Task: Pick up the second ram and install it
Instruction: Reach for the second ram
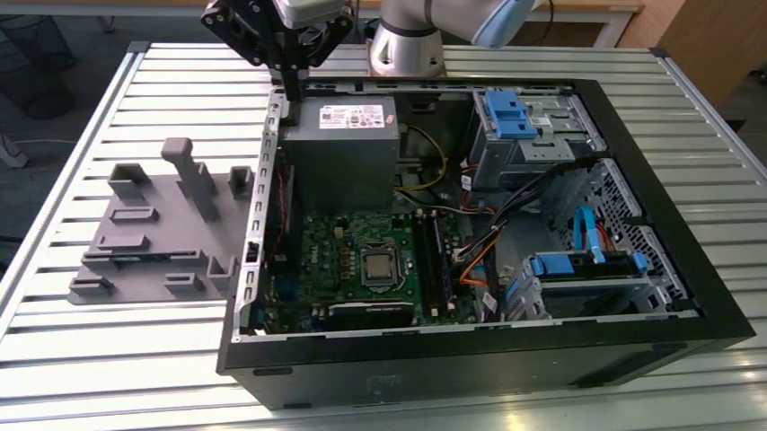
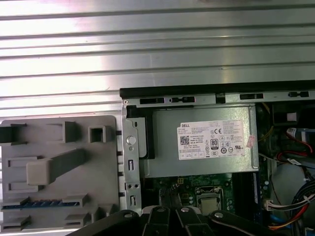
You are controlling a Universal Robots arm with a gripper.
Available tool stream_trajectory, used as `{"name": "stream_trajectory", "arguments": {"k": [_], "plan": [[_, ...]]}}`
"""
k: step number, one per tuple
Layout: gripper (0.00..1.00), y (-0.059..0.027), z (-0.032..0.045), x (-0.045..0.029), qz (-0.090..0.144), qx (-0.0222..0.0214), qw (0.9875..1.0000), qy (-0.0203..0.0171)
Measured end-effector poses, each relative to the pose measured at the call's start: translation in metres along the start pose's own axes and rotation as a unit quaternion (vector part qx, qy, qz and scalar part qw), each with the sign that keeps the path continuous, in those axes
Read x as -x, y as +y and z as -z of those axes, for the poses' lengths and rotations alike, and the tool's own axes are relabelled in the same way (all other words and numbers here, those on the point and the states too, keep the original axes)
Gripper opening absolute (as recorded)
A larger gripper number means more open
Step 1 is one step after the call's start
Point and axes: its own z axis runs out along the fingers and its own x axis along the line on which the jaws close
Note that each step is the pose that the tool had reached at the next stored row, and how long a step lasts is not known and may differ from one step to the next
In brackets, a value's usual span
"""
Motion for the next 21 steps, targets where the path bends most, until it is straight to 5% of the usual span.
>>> {"name": "stream_trajectory", "arguments": {"k": [21], "plan": [[0.11,-0.0005,-0.0002,-0.0068,0.000,0.0000,1.0000,0.0000]]}}
